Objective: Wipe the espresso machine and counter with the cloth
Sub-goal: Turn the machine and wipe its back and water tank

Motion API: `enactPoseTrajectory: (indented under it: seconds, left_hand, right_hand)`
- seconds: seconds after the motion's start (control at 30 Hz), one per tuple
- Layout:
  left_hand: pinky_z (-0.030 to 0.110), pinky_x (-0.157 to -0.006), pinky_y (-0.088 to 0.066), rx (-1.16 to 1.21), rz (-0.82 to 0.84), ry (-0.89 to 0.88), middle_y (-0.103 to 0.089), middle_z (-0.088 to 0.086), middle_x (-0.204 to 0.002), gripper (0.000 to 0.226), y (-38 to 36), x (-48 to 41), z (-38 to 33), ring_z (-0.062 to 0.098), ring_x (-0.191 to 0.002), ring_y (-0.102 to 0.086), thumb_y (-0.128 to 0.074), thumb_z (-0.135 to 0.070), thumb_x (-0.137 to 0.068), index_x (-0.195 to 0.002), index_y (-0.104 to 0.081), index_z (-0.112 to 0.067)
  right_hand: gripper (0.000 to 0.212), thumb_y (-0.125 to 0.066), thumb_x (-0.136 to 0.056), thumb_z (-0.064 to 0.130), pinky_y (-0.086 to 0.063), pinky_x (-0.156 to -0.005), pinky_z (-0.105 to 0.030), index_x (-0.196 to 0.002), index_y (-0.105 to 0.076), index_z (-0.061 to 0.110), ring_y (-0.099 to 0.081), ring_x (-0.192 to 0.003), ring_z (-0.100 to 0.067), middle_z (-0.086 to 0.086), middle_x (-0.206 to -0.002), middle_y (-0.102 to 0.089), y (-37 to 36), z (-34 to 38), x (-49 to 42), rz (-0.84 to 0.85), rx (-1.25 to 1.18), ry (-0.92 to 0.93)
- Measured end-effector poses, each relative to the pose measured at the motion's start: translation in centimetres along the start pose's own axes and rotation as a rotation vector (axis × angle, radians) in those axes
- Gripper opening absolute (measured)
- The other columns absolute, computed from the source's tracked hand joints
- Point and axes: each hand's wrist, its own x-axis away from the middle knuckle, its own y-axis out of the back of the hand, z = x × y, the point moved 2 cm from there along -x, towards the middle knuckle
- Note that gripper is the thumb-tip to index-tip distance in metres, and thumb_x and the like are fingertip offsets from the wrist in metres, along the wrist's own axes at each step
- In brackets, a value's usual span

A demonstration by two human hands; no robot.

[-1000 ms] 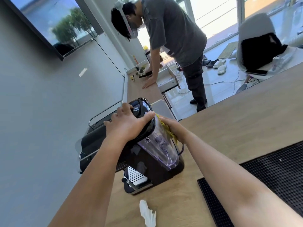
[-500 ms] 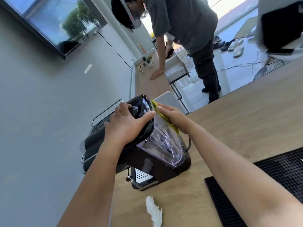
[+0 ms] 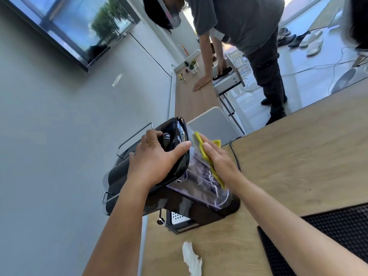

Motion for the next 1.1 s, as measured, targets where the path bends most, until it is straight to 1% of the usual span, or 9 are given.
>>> enactPoseTrajectory:
  seconds: [0.17, 0.23, 0.3, 0.4, 0.47, 0.6, 0.77, 0.93, 1.1]
  left_hand:
    - [0.054, -0.109, -0.03, -0.004, -0.003, -0.006, -0.044, -0.002, -0.139, 0.076, 0.0, -0.1, -0.1, 0.025, -0.129, -0.042, -0.046, -0.084, -0.071, -0.124, -0.034, -0.031]
    - [0.055, -0.109, -0.029, -0.008, -0.001, -0.002, -0.044, -0.002, -0.138, 0.076, 0.0, -0.1, -0.1, 0.025, -0.129, -0.042, -0.04, -0.086, -0.071, -0.124, -0.035, -0.031]
    - [0.056, -0.109, -0.029, -0.005, -0.002, -0.006, -0.044, -0.003, -0.138, 0.076, -0.1, -0.1, 0.0, 0.025, -0.129, -0.042, -0.036, -0.087, -0.072, -0.124, -0.035, -0.03]
    - [0.057, -0.109, -0.029, 0.004, 0.001, -0.007, -0.044, -0.002, -0.137, 0.074, -0.2, -0.2, 0.1, 0.026, -0.128, -0.042, -0.036, -0.085, -0.074, -0.124, -0.035, -0.03]
    - [0.057, -0.109, -0.028, 0.001, -0.003, -0.014, -0.044, -0.002, -0.136, 0.072, -0.2, -0.3, 0.2, 0.026, -0.128, -0.041, -0.036, -0.084, -0.076, -0.124, -0.035, -0.029]
    - [0.058, -0.108, -0.027, 0.002, -0.019, -0.034, -0.045, 0.001, -0.136, 0.066, -0.3, -0.7, 0.6, 0.028, -0.128, -0.042, -0.033, -0.079, -0.081, -0.123, -0.036, -0.029]
    - [0.058, -0.108, -0.028, -0.031, -0.03, -0.048, -0.046, 0.002, -0.136, 0.069, -0.6, -0.8, 0.7, 0.029, -0.128, -0.043, -0.029, -0.082, -0.079, -0.123, -0.036, -0.029]
    - [0.06, -0.111, -0.02, -0.03, -0.019, -0.054, -0.044, 0.002, -0.138, 0.067, -0.6, -0.7, 0.6, 0.029, -0.132, -0.039, -0.029, -0.08, -0.081, -0.124, -0.036, -0.029]
    - [0.063, -0.112, -0.015, -0.038, -0.017, -0.056, -0.041, 0.002, -0.142, 0.072, -0.6, -0.9, 0.8, 0.03, -0.135, -0.036, -0.028, -0.081, -0.081, -0.13, -0.035, -0.028]
  right_hand:
    - [0.034, -0.04, -0.105, 0.034, -0.037, -0.111, -0.03, -0.133, -0.058, 0.03, -0.049, -0.131, -0.012, 0.003, -0.141, -0.056, -0.9, 3.2, -5.5, 0.068, 0.08, 0.01]
    - [0.038, -0.039, -0.104, 0.038, -0.047, -0.096, -0.034, -0.118, -0.067, 0.017, -0.063, -0.11, -0.026, -0.012, -0.118, -0.068, 0.3, 1.0, -5.1, -0.007, 0.109, -0.115]
    - [0.045, -0.035, -0.104, 0.043, -0.048, -0.086, -0.036, -0.115, -0.067, 0.014, -0.065, -0.09, -0.026, -0.011, -0.101, -0.069, 1.6, -1.8, -3.3, -0.067, 0.139, -0.196]
    - [0.043, -0.029, -0.102, 0.052, -0.035, -0.111, -0.047, -0.14, -0.047, 0.042, -0.045, -0.132, -0.013, 0.009, -0.144, -0.05, 2.4, -4.2, 0.5, -0.126, 0.148, -0.229]
    - [0.044, -0.027, -0.103, 0.052, -0.023, -0.12, -0.046, -0.145, -0.035, 0.047, -0.028, -0.143, -0.005, 0.019, -0.154, -0.034, 1.5, -4.0, 3.0, -0.145, 0.133, -0.196]
    - [0.047, -0.028, -0.099, 0.05, -0.013, -0.123, -0.037, -0.146, -0.035, 0.046, -0.018, -0.145, 0.004, 0.024, -0.156, -0.029, -1.9, 0.7, 4.2, -0.049, 0.061, -0.018]
    - [0.041, -0.032, -0.107, 0.022, -0.033, -0.108, -0.014, -0.147, -0.041, 0.025, -0.041, -0.132, 0.003, 0.013, -0.143, -0.047, -2.5, 4.0, -0.8, 0.017, 0.011, 0.059]
    - [0.041, -0.032, -0.106, 0.03, -0.028, -0.117, -0.035, -0.145, -0.046, 0.028, -0.038, -0.138, -0.008, 0.011, -0.146, -0.047, 0.5, -2.1, 0.1, -0.167, 0.123, -0.125]
    - [0.04, -0.031, -0.106, 0.032, -0.027, -0.115, -0.031, -0.144, -0.044, 0.034, -0.036, -0.138, -0.003, 0.02, -0.145, -0.045, -1.2, -2.1, 5.7, -0.308, 0.04, -0.151]
